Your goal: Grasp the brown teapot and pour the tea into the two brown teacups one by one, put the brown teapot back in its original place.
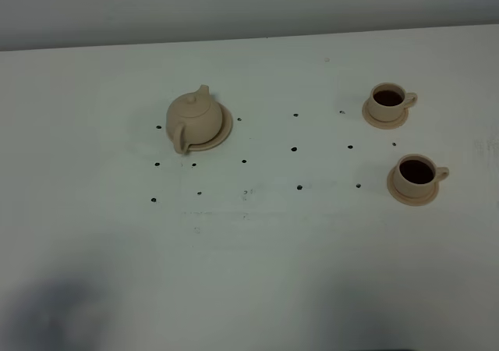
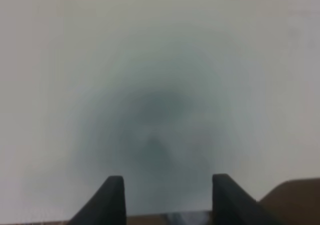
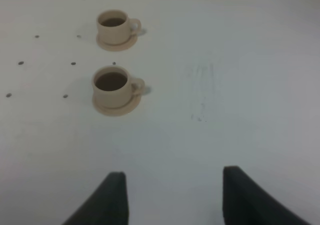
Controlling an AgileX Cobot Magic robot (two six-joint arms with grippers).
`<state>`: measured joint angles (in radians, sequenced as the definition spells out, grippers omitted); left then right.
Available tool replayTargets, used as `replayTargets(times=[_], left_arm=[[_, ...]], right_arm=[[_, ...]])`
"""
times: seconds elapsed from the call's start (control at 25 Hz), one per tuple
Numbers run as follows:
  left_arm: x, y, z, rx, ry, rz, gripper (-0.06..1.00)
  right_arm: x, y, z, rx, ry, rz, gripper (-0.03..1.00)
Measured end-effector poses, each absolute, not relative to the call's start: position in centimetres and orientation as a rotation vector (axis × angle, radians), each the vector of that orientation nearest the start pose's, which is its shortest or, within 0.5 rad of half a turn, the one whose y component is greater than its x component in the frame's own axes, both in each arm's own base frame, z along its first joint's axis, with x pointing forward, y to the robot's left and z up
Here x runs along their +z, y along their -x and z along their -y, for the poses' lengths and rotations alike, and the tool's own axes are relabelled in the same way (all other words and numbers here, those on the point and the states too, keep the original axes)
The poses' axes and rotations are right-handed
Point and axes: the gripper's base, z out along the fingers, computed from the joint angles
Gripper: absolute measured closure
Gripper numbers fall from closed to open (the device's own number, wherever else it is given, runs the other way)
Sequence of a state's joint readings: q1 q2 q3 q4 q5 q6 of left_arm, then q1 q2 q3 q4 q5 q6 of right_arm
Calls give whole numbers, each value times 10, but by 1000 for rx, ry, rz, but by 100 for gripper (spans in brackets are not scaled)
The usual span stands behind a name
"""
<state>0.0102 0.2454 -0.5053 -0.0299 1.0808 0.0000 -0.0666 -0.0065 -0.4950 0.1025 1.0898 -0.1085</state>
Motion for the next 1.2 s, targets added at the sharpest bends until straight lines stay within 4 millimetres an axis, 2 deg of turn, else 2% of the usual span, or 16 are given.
replayTargets(times=[0.56,1.2], left_arm=[[277,4,2,-26,16,-2073,52],[277,6,2,-22,16,-2065,52]], right_arm=[[274,6,-9,16,50,-2067,55],[274,6,-9,16,50,-2067,55]])
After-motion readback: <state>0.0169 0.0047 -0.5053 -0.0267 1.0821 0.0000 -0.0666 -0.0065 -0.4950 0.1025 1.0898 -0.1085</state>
